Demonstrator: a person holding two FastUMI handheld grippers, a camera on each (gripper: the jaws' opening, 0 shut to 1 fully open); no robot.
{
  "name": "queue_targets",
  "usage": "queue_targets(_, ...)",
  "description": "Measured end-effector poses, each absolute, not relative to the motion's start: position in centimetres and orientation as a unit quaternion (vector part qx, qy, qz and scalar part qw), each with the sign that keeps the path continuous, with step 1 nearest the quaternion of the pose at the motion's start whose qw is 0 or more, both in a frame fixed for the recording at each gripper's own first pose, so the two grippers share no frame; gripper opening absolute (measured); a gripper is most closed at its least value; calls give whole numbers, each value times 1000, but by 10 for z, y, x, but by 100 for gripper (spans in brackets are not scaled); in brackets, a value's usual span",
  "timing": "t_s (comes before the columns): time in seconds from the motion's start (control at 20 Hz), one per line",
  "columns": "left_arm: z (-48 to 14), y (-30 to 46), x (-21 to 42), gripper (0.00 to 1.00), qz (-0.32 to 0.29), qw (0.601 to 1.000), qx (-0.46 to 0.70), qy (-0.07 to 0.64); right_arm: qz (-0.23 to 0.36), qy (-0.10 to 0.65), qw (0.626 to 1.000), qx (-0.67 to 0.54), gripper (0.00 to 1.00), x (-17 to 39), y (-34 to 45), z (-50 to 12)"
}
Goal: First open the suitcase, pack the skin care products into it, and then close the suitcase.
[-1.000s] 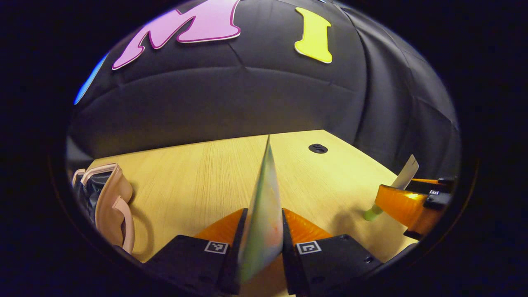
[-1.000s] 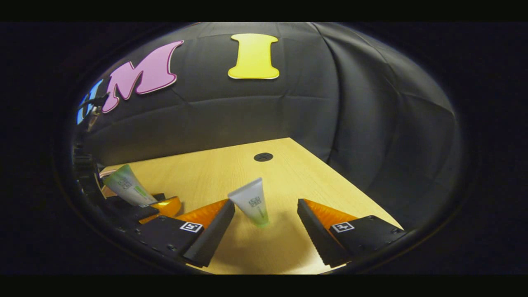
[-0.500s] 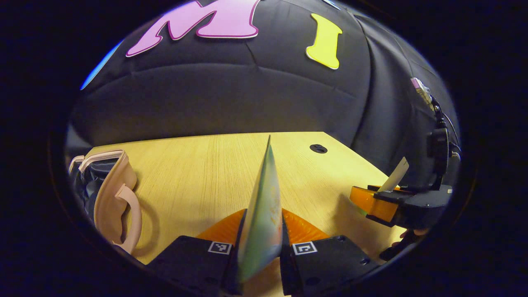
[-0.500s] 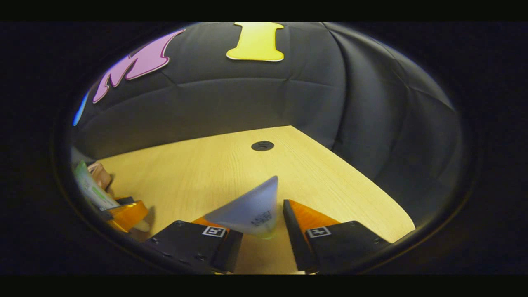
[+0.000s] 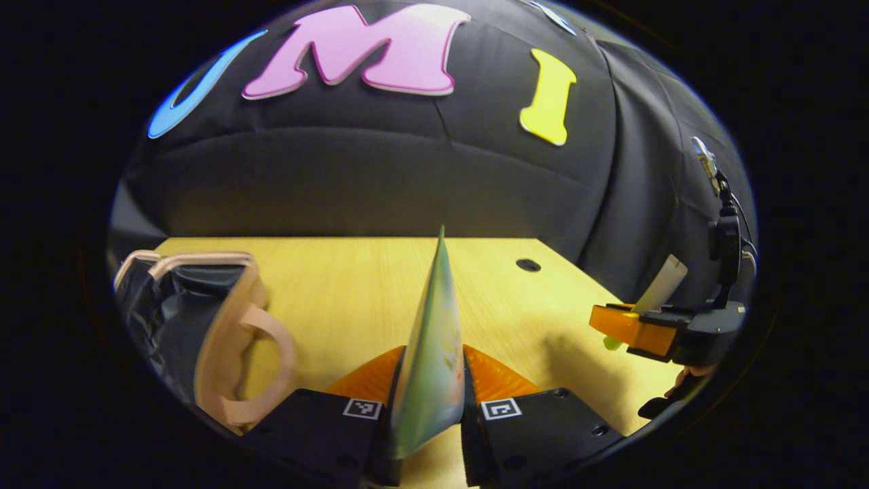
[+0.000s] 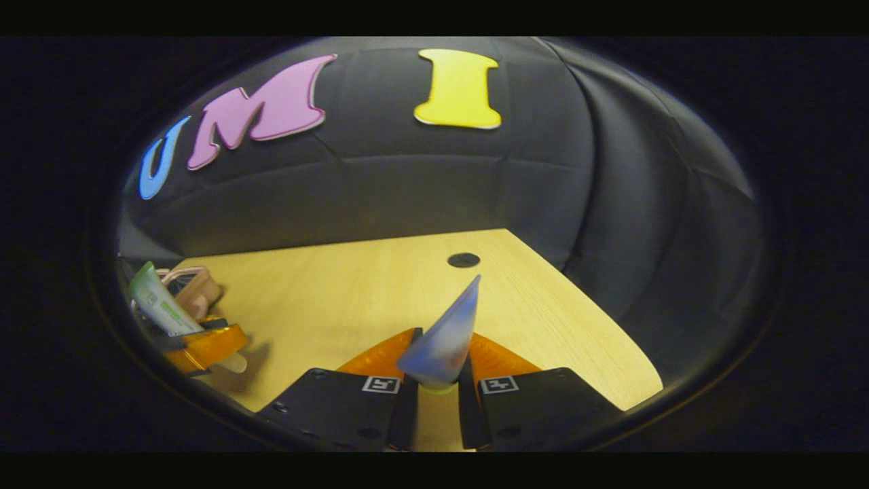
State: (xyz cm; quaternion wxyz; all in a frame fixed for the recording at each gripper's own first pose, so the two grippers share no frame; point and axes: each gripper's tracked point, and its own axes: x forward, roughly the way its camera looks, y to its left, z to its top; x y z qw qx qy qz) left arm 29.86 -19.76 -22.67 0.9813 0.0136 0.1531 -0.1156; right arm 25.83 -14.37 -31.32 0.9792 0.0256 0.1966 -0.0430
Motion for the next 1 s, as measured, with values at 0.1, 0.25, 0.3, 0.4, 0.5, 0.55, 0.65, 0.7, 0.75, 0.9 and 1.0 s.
queue_targets(0.1, -187, -157, 281, 39, -96, 986, 11, 135, -4, 190, 981, 26, 34, 243, -107, -290)
queue_targets(0.25, -154, -65, 263, 38, -36, 989, 9, 144, 56, 190, 979, 39, 22, 217, -42, -268)
queue_targets(0.3, -153, -31, 262, 38, -17, 987, 8, 158, 73, 189, 978, 39, 27, 212, -22, -262)
queue_targets(0.4, -167, 31, 262, 38, 14, 978, 24, 208, 108, 190, 975, 36, 28, 205, 13, -257)
queue_targets(0.5, -199, 72, 265, 38, 13, 957, 22, 289, 140, 195, 970, 39, 27, 195, 48, -253)
queue_targets(0.55, -216, 85, 267, 39, 15, 944, 21, 330, 153, 198, 967, 40, 27, 193, 60, -252)
queue_targets(0.65, -238, 99, 271, 39, 14, 917, 41, 396, 175, 201, 963, 46, 30, 190, 78, -245)
queue_targets(0.7, -245, 105, 272, 39, 9, 906, 59, 419, 186, 203, 960, 49, 27, 189, 84, -243)
queue_targets(0.75, -256, 109, 274, 39, 6, 896, 71, 439, 194, 204, 958, 51, 21, 187, 90, -240)
queue_targets(0.9, -276, 123, 275, 40, 33, 867, 81, 491, 211, 211, 953, 59, 21, 185, 96, -231)
queue_targets(1.0, -276, 129, 277, 42, 62, 865, 72, 492, 214, 217, 950, 66, 27, 187, 96, -226)
